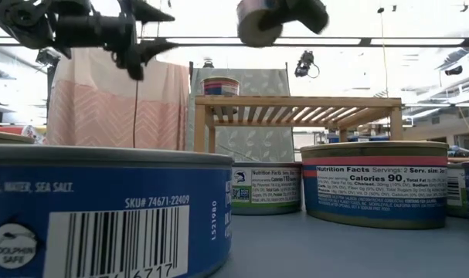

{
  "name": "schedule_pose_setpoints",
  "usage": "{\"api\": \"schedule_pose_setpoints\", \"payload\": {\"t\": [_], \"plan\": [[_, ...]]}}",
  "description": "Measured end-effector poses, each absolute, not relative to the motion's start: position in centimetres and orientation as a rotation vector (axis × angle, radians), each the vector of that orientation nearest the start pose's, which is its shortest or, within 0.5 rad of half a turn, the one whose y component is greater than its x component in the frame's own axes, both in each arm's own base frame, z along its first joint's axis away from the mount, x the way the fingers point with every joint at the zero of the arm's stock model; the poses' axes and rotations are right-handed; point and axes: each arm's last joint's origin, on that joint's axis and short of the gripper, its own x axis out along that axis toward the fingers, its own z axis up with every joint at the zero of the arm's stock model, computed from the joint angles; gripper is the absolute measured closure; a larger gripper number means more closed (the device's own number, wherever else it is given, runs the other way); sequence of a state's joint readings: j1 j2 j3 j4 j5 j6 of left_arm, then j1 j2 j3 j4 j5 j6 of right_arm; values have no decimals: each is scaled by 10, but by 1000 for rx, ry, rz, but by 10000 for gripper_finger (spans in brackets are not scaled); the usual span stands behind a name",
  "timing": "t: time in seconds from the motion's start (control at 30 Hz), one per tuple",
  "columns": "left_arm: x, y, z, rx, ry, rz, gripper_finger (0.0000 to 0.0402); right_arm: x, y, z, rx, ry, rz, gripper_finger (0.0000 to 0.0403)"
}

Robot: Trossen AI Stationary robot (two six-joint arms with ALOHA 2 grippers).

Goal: Stack canned seafood by type on shelf
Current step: Stack the blue tuna can on top of the blue tuna can on the shelf

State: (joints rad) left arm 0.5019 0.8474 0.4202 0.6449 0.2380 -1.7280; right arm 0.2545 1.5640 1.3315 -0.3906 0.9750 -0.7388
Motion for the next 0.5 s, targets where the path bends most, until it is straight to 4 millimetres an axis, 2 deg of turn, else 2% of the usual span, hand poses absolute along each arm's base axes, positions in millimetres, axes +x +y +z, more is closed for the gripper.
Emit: {"api": "schedule_pose_setpoints", "payload": {"t": [0.13,0.33,0.43,0.5], "plan": [[169,77,280,-1640,-349,-85,118,346,55,340,-1004,602,-570,223],[172,69,279,-1437,-191,-184,118,352,53,359,-955,425,-600,223],[173,68,286,-1117,-182,-213,118,353,53,361,-892,381,-597,223],[173,66,294,-894,-198,-231,118,353,56,361,-782,327,-587,223]]}}
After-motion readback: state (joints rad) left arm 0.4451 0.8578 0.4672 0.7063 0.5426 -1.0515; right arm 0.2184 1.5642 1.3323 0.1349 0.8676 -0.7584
